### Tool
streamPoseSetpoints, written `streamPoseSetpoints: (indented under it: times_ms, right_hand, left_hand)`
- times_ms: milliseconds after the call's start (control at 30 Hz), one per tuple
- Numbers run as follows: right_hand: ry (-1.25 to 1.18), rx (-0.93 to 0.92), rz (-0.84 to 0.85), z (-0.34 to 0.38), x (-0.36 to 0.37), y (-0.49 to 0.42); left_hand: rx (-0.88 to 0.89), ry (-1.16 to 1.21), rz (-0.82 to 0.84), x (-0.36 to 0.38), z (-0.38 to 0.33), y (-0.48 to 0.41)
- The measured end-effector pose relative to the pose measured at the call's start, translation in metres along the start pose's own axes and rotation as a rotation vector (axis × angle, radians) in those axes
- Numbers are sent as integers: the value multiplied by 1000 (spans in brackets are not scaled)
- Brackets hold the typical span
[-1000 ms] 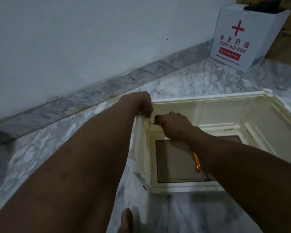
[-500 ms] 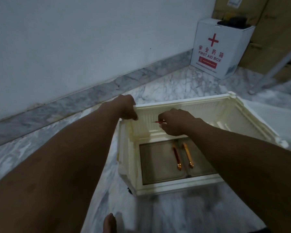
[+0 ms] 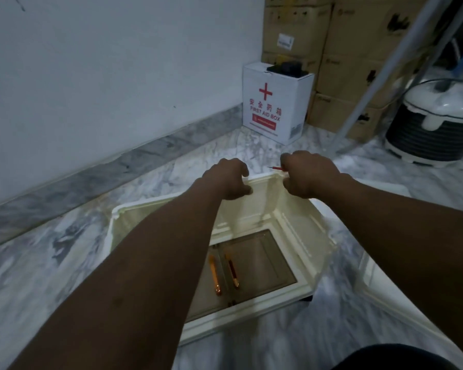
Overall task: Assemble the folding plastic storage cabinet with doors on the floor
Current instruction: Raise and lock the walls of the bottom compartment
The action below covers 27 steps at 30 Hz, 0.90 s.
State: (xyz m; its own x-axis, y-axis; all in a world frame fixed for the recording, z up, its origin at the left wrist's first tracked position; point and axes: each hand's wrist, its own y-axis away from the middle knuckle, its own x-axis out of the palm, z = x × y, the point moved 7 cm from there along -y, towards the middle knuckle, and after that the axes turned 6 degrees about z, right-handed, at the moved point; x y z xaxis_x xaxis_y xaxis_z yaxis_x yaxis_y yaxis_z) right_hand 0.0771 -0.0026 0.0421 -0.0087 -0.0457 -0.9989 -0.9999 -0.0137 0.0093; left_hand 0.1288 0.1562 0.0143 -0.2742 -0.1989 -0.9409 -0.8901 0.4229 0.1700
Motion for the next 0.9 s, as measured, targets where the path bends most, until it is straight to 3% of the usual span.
streamPoseSetpoints:
  times_ms: [400,900]
  right_hand:
    - [-388,60,17,-21,29,-10]
    - [-348,21,-47,-21,28,-11]
  left_hand:
    - [-10,-53,-188,22,-37,-34]
    - [-36,-131,-348,18,-41,-26]
